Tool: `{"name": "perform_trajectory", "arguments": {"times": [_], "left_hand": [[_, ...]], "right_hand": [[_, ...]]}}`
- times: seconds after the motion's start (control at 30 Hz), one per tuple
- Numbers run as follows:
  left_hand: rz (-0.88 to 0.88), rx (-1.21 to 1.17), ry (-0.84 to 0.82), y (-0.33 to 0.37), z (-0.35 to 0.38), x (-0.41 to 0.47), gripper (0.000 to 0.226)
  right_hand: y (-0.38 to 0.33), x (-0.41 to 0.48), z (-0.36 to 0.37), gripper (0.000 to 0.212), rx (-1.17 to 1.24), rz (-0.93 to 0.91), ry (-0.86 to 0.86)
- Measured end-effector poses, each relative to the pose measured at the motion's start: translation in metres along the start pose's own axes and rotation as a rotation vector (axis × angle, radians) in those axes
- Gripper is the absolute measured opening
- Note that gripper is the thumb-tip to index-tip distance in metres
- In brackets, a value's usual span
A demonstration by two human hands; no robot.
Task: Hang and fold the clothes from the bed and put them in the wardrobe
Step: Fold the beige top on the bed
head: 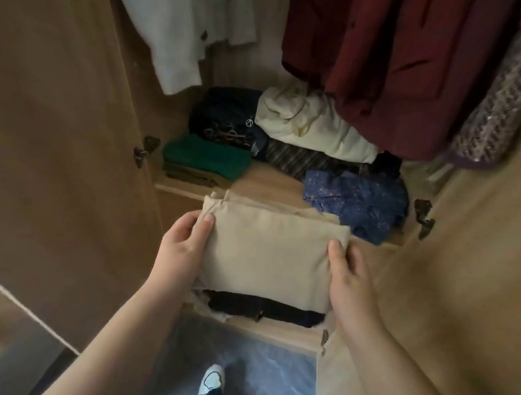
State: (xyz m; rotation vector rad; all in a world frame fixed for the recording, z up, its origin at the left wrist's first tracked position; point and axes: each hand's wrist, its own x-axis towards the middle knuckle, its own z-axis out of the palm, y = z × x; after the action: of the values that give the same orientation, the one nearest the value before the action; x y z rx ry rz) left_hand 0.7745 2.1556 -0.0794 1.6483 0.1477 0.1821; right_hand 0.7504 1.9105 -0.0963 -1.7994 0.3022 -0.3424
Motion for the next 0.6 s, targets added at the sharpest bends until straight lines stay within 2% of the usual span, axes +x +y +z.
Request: {"name": "perform_trajectory", "arguments": {"times": [0.17, 0.37, 0.53, 0.6], "left_hand": [[-0.067, 0.073, -0.101, -0.024, 0.02, 0.135, 0.026], [0.008, 0.349, -0.174, -0.06, 0.056, 0.291, 0.023], [0.027, 0.511, -0.213, -0.083, 0.095, 0.361, 0.029], [-0.022, 0.546, -0.262, -0.094, 0.107, 0.375, 0.03]], "right_hand": [[0.019, 0.11, 0.059, 0.033, -0.057, 0.021, 0.022], [0.042, 0.221, 0.126, 0.019, -0.216, 0.041, 0.187], [0.067, 0.299, 0.147, 0.041, -0.495, 0.182, 0.2], [0.08, 0.318, 0.153, 0.045, -0.607, 0.211, 0.178]]}}
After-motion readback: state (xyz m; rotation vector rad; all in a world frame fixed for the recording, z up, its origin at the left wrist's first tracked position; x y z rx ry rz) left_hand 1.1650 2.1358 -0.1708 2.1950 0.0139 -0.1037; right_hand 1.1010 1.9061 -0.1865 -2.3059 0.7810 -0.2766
